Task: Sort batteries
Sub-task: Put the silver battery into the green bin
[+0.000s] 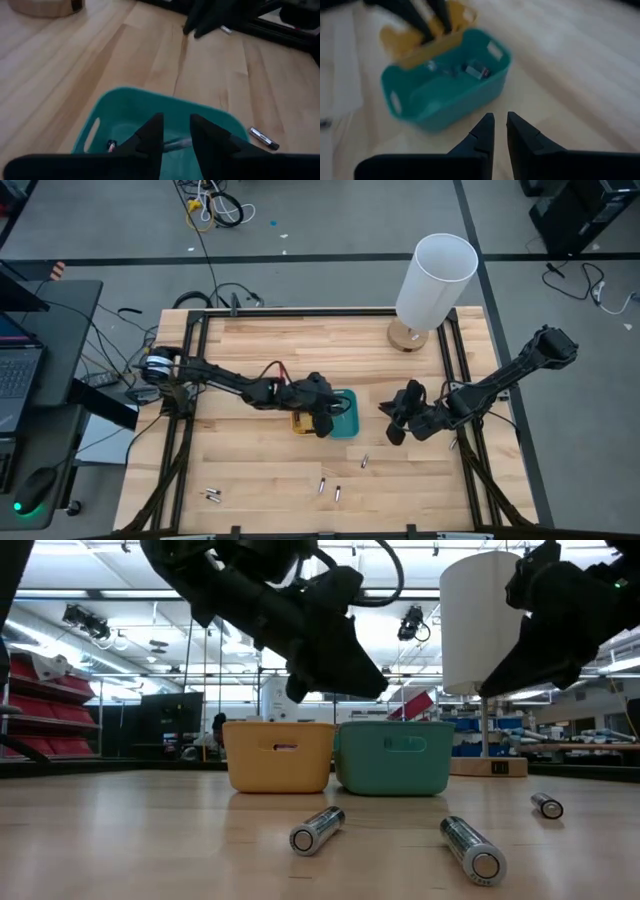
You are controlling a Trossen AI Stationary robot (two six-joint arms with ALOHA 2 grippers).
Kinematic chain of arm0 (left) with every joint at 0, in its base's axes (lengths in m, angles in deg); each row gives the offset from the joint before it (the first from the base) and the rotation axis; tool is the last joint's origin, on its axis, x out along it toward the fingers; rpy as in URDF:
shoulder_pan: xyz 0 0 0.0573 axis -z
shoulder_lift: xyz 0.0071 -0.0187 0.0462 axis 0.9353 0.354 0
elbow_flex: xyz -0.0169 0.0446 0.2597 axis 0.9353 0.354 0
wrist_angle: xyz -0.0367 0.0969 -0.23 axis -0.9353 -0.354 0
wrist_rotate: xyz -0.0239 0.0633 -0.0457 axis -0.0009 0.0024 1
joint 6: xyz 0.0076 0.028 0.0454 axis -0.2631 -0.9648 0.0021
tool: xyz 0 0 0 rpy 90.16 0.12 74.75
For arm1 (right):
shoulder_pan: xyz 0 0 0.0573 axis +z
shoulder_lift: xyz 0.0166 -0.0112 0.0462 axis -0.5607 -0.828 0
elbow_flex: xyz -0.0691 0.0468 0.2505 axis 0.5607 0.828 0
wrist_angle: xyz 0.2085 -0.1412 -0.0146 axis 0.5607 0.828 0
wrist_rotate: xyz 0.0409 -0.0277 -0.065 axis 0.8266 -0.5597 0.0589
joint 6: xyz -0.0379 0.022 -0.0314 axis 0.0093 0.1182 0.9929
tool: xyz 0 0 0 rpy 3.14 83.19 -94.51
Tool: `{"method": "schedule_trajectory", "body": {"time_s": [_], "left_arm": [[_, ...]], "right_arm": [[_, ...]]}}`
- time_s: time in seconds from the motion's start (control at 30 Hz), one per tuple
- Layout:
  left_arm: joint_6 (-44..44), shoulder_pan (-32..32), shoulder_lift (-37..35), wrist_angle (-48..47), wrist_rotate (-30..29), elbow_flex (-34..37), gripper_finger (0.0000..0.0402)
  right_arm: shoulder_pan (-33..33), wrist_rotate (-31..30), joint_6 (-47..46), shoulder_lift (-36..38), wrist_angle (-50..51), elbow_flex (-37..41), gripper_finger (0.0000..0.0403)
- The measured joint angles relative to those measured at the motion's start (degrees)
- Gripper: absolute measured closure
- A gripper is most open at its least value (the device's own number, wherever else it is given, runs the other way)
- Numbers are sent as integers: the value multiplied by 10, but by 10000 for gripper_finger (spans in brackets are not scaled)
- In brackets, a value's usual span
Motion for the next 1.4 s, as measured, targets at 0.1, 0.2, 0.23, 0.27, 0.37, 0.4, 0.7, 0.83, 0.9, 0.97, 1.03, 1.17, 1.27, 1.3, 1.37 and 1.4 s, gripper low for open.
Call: {"method": "schedule_trajectory", "body": {"time_s": [0.1,0.2,0.23,0.27,0.37,0.4,0.7,0.83,0.9,0.97,1.03,1.17,1.27,1.3,1.37,1.4], "left_arm": [[-19,0,-2,5,5,-5,273],[-21,0,-7,4,11,-5,263],[-22,0,-11,-1,18,-5,262],[-24,1,-12,0,24,-5,262],[-26,8,-17,10,34,-5,261],[-26,13,-18,14,34,-5,261],[-57,53,-29,5,36,-5,261],[-68,62,-30,-6,36,-5,261],[-70,66,-30,-13,36,-5,261],[-80,69,-30,-25,36,-5,261],[-81,71,-30,-35,36,-5,261],[-78,77,-30,-56,35,-5,261],[-76,85,-30,-85,36,-5,261],[-71,88,-30,-88,36,-5,261],[-64,93,-30,-91,36,-5,261],[-64,95,-30,-91,36,-5,261]], "right_arm": [[-8,62,6,0,36,-13,362],[-21,126,-2,0,106,-35,362],[-25,146,-5,0,140,-46,362],[-30,165,-10,-2,171,-56,362],[-43,227,-30,-17,278,-89,362],[-47,248,-33,-26,312,-98,361],[-52,436,5,-147,473,-127,361],[-16,450,34,-197,481,-127,358],[3,470,50,-213,482,-127,349],[23,489,66,-223,484,-127,336],[43,510,82,-229,486,-127,320],[84,528,88,-233,488,-127,277],[115,528,88,-233,489,-127,242],[125,528,88,-233,489,-127,231],[140,528,87,-233,494,-127,212],[149,528,87,-233,495,-127,204]]}}
